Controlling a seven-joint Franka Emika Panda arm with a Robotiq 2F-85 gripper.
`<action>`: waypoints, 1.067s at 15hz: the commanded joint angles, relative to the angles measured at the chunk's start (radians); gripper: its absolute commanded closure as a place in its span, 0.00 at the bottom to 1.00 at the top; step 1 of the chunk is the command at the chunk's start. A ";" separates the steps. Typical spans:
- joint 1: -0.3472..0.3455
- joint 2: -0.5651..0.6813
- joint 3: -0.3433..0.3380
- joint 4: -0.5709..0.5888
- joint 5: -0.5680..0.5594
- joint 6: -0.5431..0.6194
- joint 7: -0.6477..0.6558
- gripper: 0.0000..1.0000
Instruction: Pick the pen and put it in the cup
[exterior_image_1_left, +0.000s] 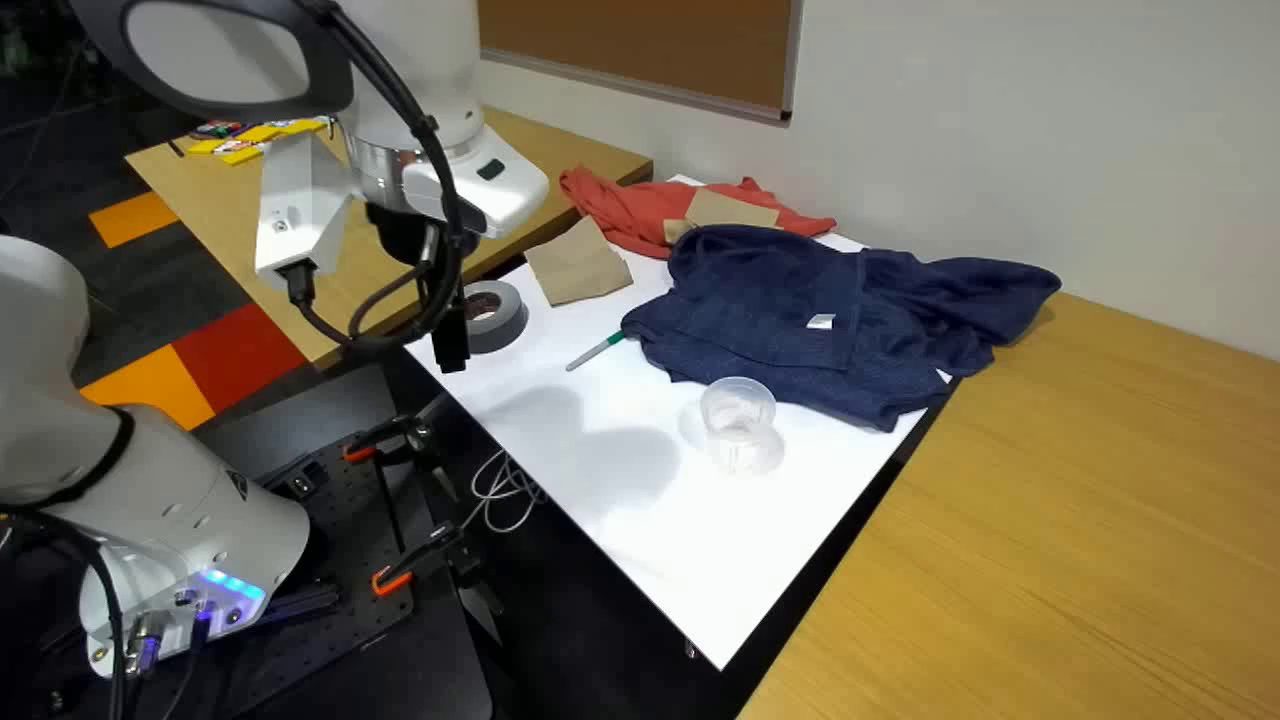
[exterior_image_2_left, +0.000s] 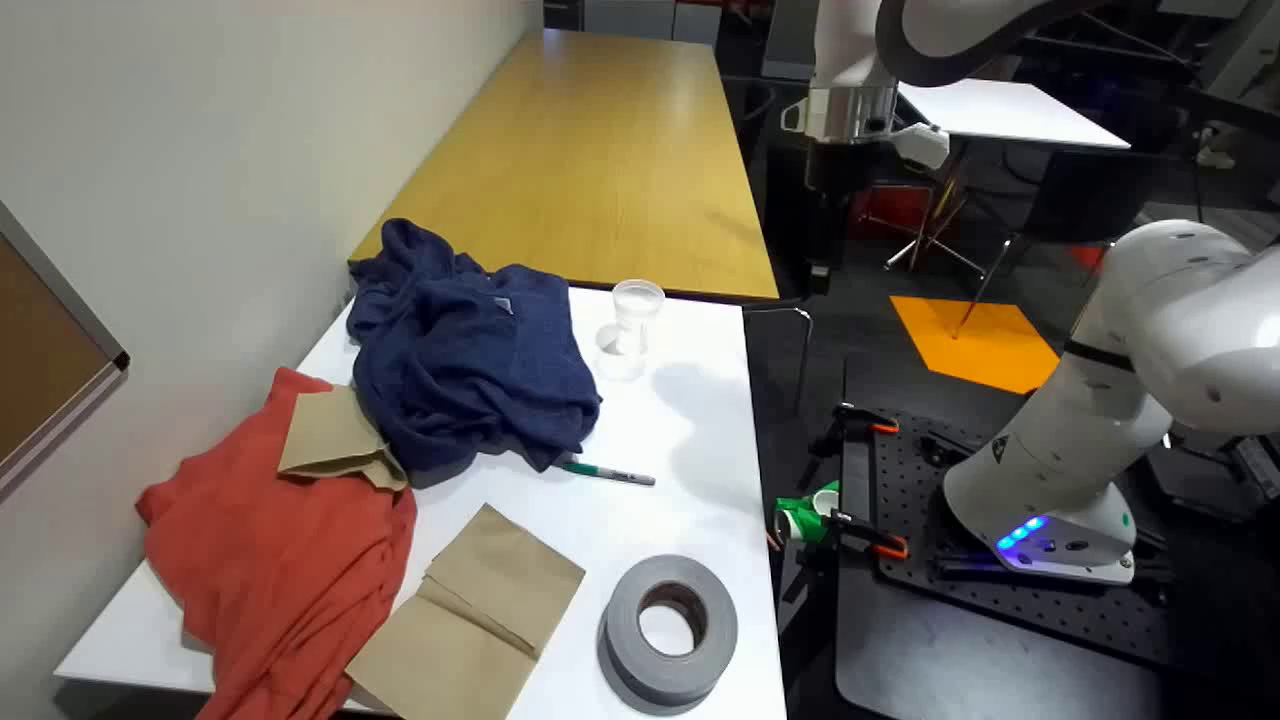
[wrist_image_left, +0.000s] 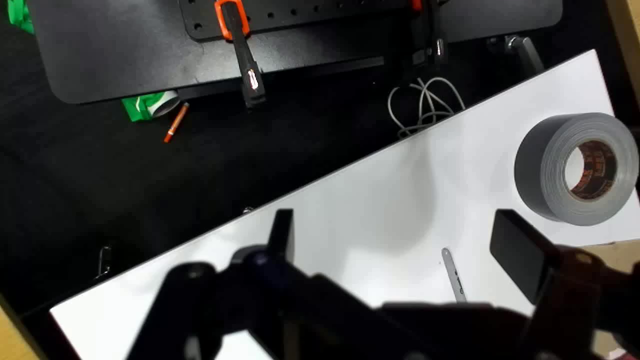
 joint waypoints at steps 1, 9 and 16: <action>-0.023 0.003 0.022 0.002 0.010 -0.003 -0.009 0.00; -0.014 0.034 0.038 0.002 0.003 0.048 0.000 0.00; 0.056 0.177 0.142 -0.029 0.012 0.329 -0.004 0.00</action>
